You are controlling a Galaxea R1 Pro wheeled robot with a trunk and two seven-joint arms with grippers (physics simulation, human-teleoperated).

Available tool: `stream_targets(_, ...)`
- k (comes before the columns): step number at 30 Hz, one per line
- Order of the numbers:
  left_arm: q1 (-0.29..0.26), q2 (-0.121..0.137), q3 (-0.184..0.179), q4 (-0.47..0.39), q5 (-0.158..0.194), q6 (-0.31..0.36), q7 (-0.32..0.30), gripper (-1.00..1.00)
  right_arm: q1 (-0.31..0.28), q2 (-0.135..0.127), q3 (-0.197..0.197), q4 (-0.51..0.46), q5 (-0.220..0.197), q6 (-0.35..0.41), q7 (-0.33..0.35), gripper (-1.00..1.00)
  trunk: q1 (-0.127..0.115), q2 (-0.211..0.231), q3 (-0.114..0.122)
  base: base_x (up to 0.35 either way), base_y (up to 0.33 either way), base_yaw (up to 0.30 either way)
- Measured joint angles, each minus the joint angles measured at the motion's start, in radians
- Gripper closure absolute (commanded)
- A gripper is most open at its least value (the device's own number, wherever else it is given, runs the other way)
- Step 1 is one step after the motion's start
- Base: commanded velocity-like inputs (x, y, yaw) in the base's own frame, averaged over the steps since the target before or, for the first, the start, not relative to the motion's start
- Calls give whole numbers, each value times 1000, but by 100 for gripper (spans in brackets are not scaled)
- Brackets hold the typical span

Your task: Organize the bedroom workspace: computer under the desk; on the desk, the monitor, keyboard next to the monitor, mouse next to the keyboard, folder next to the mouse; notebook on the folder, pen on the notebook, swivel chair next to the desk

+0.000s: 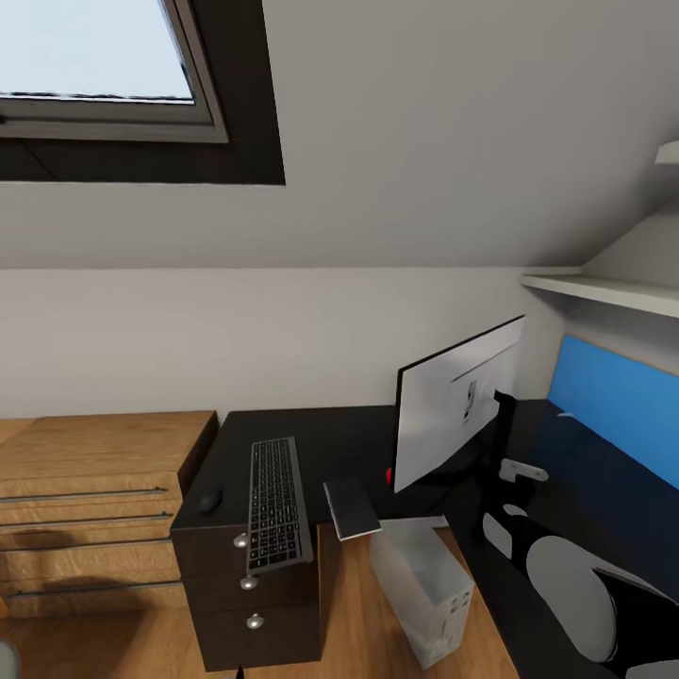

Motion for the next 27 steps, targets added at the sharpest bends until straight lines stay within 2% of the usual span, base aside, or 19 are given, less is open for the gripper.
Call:
stream_targets(4, 0, -2, 2, 1, 3, -1, 20, -100, 0, 0, 0, 1, 0, -13, 0, -100, 15, -28, -13, 0, 0, 0)
stream_targets(5, 0, -5, 2, 2, 3, -2, 79, -100, 0, 0, 0, 1, 0, -15, 0, -100, 19, -35, -16, 0, 0, 0)
stream_targets(6, 0, -8, 0, 3, 3, -2, 109, -100, 0, 0, 0, 1, 0, -16, 0, -100, 23, -42, -19, 0, 0, 0)
stream_targets(7, 0, -17, -2, 5, 3, -2, 177, -100, 0, 0, 0, 1, 0, -17, 0, -100, 27, -49, -22, 0, 0, 0)
stream_targets(9, 0, -31, -2, 7, 3, -2, 251, -100, 0, 0, 0, 1, 1, -18, 0, -100, 34, -63, -28, 0, 0, 0)
stream_targets(10, 0, -46, -3, 8, 3, -3, 318, -100, 0, -1, 0, 1, 1, -18, 0, -100, 38, -70, -31, 0, 0, 0)
stream_targets(12, 0, -66, -3, 10, 4, -4, 400, -100, 0, -1, 0, 1, 1, -19, 0, -100, 46, -84, -38, 0, 0, 0)
stream_targets(16, 0, -87, -4, 12, 3, -6, 478, -100, 0, -1, 0, 1, 1, -19, 0, -100, 61, -112, -50, 0, 0, 0)
stream_targets(23, 0, -92, -5, 13, 2, -5, 497, -100, 1, -3, 0, 1, 2, -30, 0, -100, 65, -119, -53, 0, 0, 0)
stream_targets(27, 0, -84, -3, 13, -1, -11, 498, -100, 3, -9, 0, 2, 5, -58, 0, -100, 65, -119, -53, 0, 0, 0)
